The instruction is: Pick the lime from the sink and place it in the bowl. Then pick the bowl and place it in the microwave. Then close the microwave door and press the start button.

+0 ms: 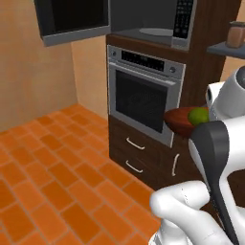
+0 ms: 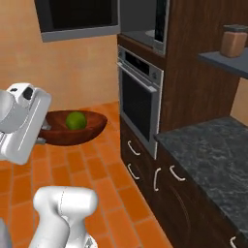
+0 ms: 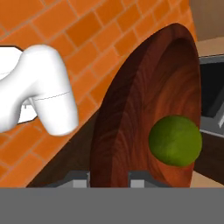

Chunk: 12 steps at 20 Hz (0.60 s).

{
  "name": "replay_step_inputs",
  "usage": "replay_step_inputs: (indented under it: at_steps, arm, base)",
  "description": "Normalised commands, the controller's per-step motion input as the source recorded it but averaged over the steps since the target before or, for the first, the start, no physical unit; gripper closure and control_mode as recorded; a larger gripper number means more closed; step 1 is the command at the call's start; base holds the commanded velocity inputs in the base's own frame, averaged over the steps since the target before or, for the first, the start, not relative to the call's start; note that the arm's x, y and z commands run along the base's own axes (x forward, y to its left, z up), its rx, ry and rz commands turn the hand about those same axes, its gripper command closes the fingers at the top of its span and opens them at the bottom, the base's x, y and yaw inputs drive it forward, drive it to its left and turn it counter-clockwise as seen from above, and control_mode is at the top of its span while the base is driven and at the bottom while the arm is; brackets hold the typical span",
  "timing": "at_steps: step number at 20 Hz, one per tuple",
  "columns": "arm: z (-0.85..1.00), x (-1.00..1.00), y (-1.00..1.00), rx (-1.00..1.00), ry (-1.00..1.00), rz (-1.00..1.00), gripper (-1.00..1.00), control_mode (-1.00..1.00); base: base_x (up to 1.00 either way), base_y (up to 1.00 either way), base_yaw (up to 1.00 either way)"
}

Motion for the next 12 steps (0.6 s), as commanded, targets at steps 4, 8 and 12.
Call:
replay_step_inputs:
  at_steps: [4,8,12]
  arm:
    - [0.0,0.0,0.0,0.0,0.0,0.0,1.0,1.0]
    - [0.0,0.0,0.0,0.0,0.0,0.0,1.0,1.0]
    - [0.0,0.0,0.0,0.0,0.0,0.0,1.0,1.0]
  base:
    - [1.0,0.42,-0.26]
    - [0.81,0.88,-0.58]
    - [0.39,1.0,-0.6]
